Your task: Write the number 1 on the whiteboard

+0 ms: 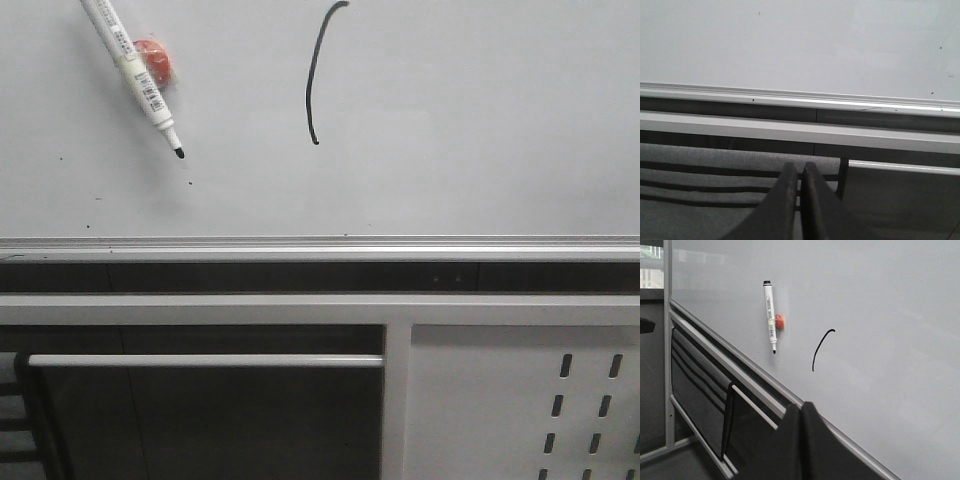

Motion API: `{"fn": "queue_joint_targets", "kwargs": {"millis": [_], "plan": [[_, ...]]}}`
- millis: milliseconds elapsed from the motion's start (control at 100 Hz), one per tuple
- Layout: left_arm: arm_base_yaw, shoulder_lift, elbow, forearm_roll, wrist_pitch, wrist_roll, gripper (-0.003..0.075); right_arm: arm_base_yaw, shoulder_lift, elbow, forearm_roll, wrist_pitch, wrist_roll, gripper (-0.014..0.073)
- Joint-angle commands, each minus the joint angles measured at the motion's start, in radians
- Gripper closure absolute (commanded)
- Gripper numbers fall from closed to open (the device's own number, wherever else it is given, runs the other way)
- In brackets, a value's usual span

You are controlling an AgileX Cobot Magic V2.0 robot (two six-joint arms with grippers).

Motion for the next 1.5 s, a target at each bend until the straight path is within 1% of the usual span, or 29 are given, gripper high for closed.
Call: {"fn": "queue_joint_targets", "kwargs": {"millis": [0,760,840,900,940,970,980,990,1010,1040,1090,1130,1180,1310,1410,1470,1490], "plan": [[-0.008,-0.028,0.023,0.007,-0.061,-0.002,0.0738,-0.005,0.010,-0.019,0.019,-0.083,0.002,0.0665],[-0.008,-0.028,0.023,0.007,-0.061,-0.002,0.0738,-0.005,0.010,-0.019,0.019,-0.083,0.002,0.0665],[-0.008,-0.028,0.023,0.007,-0.061,-0.002,0.0738,-0.005,0.010,-0.019,-0.021,-0.088,0.000,0.0665],[-0.008,-0.028,0.023,0.007,-0.061,-0.002,0.0738,-0.008,0.010,-0.016,-0.084,-0.097,0.005,0.0665],[-0.008,-0.028,0.023,0.007,-0.061,-0.002,0.0738,-0.010,0.008,-0.002,-0.135,-0.127,0.035,0.0665],[-0.008,-0.028,0.023,0.007,-0.061,-0.002,0.0738,-0.013,0.008,0.015,-0.203,-0.178,0.075,0.0665],[-0.008,-0.028,0.023,0.007,-0.061,-0.002,0.0738,-0.014,0.008,0.025,-0.233,-0.203,0.115,0.0665],[-0.008,-0.028,0.023,0.007,-0.061,-0.002,0.0738,-0.016,0.008,0.031,-0.249,-0.203,0.115,0.0665],[-0.008,-0.028,0.023,0.007,-0.061,-0.002,0.0738,-0.018,0.008,0.057,-0.296,-0.255,0.176,0.0665],[-0.008,-0.028,0.023,0.007,-0.061,-0.002,0.0738,-0.023,0.007,0.079,-0.361,-0.303,0.223,0.0665],[-0.008,-0.028,0.023,0.007,-0.061,-0.002,0.0738,-0.036,-0.007,0.133,-0.471,-0.377,0.345,0.0665],[-0.008,-0.028,0.023,0.007,-0.061,-0.002,0.0738,-0.048,-0.016,0.181,-0.547,-0.421,0.407,0.0665],[-0.008,-0.028,0.023,0.007,-0.061,-0.002,0.0738,-0.064,-0.016,0.236,-0.600,-0.484,0.460,0.0665],[-0.008,-0.028,0.023,0.007,-0.061,-0.002,0.0738,-0.127,-0.016,0.378,-0.607,-0.592,0.464,0.0665],[-0.008,-0.028,0.023,0.007,-0.061,-0.002,0.0738,-0.186,-0.016,0.473,-0.571,-0.681,0.501,0.0665],[-0.008,-0.028,0.023,0.007,-0.061,-0.002,0.0738,-0.216,-0.016,0.504,-0.537,-0.686,0.519,0.0665],[-0.008,-0.028,0.023,0.007,-0.061,-0.002,0.0738,-0.229,-0.016,0.504,-0.519,-0.665,0.523,0.0665]]}}
